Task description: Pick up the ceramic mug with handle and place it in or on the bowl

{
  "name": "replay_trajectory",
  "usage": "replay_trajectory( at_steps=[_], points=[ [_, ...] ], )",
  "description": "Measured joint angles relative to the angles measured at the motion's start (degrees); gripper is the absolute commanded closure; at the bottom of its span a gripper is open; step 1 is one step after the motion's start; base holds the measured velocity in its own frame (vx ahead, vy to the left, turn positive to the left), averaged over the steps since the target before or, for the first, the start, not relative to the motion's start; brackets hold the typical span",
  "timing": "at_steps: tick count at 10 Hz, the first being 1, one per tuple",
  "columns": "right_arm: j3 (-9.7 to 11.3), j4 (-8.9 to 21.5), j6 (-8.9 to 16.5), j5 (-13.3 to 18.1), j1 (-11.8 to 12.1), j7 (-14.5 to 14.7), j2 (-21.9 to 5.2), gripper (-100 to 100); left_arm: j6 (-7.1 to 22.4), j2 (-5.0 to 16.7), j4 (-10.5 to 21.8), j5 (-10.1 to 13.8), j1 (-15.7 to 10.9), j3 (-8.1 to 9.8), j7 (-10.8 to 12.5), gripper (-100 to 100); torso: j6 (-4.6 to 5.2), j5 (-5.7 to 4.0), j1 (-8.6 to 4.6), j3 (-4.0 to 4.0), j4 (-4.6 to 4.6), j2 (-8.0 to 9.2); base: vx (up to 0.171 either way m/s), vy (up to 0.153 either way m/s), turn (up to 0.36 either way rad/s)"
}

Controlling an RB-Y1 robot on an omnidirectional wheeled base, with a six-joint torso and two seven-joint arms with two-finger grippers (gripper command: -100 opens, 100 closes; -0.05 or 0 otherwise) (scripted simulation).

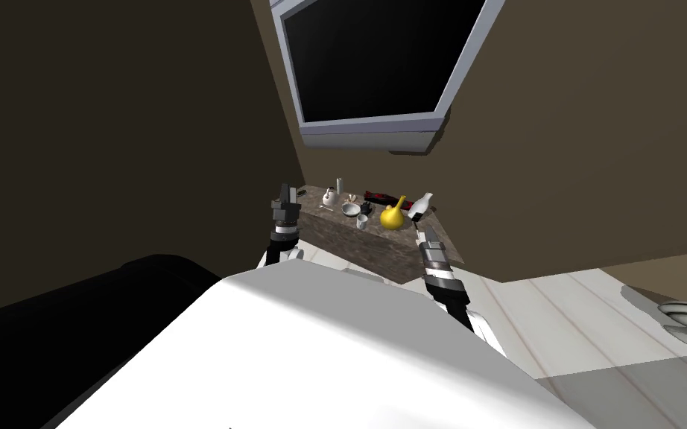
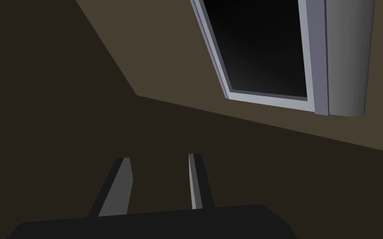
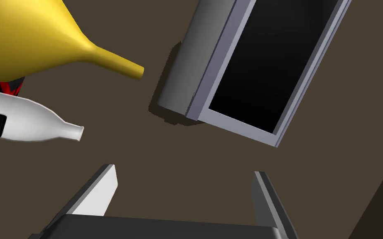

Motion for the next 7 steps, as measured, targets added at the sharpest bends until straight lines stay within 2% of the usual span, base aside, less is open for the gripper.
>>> replay_trajectory(
  at_steps=[2, 5, 7],
  points=[
    [-0.5, 0.8, -0.4, 1.1, 1.2, 0.7, -2.7, -100, 0.0, 0.0, 0.0, 0.0, 0.0, 0.0, 0.0, 0, 0.0, -0.03, -0.14, 0.01, 0.01, 0.02, 0.009, 0.06, 0.068],
    [-2.0, 2.8, -1.4, 3.1, 3.6, 2.0, -7.5, -100, 0.0, 0.0, 0.0, 0.0, 0.0, 0.0, 0.0, 0, 0.0, 0.0, 0.01, -0.01, 0.0, -0.01, 0.025, 0.103, 0.105],
    [-2.8, 3.7, -1.8, 5.1, 6.0, 3.4, -10.7, -100, 0.0, 0.0, 0.0, 0.0, 0.0, 0.0, 0.0, 0, -0.02, 0.0, 0.03, -0.03, -0.01, -0.06, 0.033, 0.097, 0.1]
  ],
)
